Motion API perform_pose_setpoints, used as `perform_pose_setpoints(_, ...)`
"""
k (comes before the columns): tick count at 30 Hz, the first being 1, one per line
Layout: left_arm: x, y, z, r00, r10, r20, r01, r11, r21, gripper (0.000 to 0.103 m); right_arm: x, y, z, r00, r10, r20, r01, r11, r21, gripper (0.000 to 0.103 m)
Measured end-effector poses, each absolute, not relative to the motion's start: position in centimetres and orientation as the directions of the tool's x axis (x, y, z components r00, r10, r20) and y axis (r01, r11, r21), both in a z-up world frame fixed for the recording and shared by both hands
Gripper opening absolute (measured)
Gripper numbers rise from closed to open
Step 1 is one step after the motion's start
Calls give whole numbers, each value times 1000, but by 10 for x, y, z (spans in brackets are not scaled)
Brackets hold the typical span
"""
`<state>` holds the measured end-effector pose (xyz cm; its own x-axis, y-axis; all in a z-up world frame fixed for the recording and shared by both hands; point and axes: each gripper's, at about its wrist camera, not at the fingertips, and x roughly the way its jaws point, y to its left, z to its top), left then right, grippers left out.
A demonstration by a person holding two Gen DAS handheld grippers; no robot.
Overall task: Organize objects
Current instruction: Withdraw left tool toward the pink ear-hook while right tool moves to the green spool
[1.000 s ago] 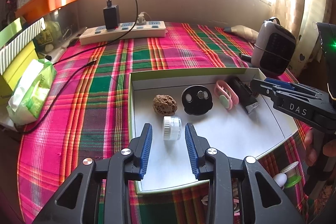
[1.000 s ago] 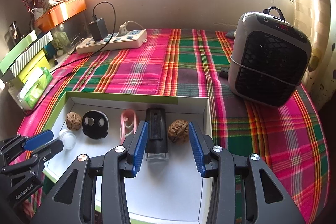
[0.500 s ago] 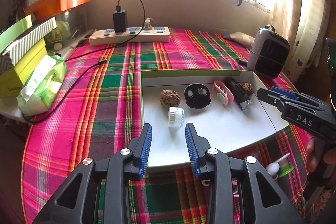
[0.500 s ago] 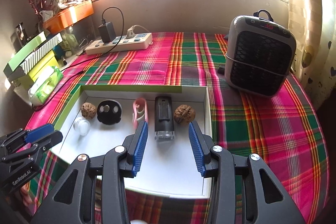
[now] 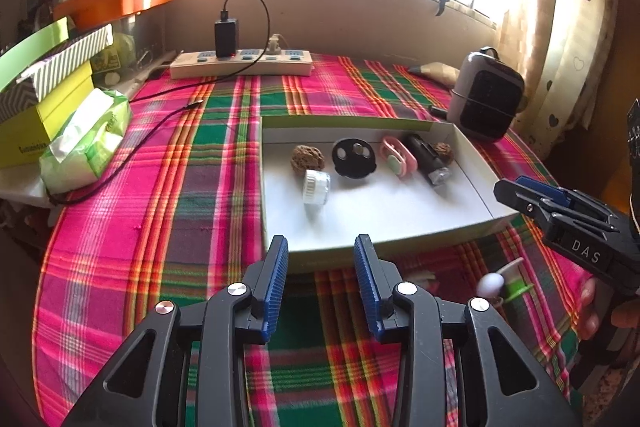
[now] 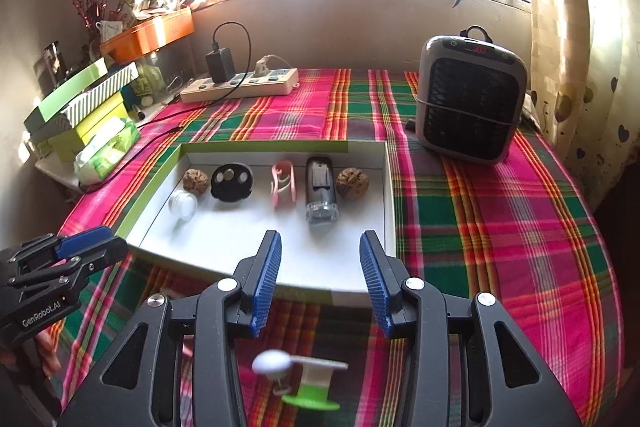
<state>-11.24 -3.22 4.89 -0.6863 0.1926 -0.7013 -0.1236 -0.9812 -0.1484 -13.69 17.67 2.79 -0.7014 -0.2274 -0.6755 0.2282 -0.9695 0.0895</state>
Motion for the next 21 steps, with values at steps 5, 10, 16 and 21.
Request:
perform_pose_setpoints(5,-103,-25,46,-672,238,-701,-156,-971,-180,39,-116,183,19,-691,-233,-684,220,-969,109,47)
perform_pose_setpoints(10,-95,-12,40,-647,273,-712,-188,-962,-198,40,-98,188,14,-694,-223,-685,210,-972,104,47)
perform_pose_setpoints(16,-87,1,33,-626,276,-730,-203,-961,-189,42,-86,190,4,-680,-223,-698,206,-972,110,48)
perform_pose_setpoints(21,-82,10,28,-615,270,-741,-213,-961,-174,43,-80,189,-5,-664,-214,-716,209,-973,97,49)
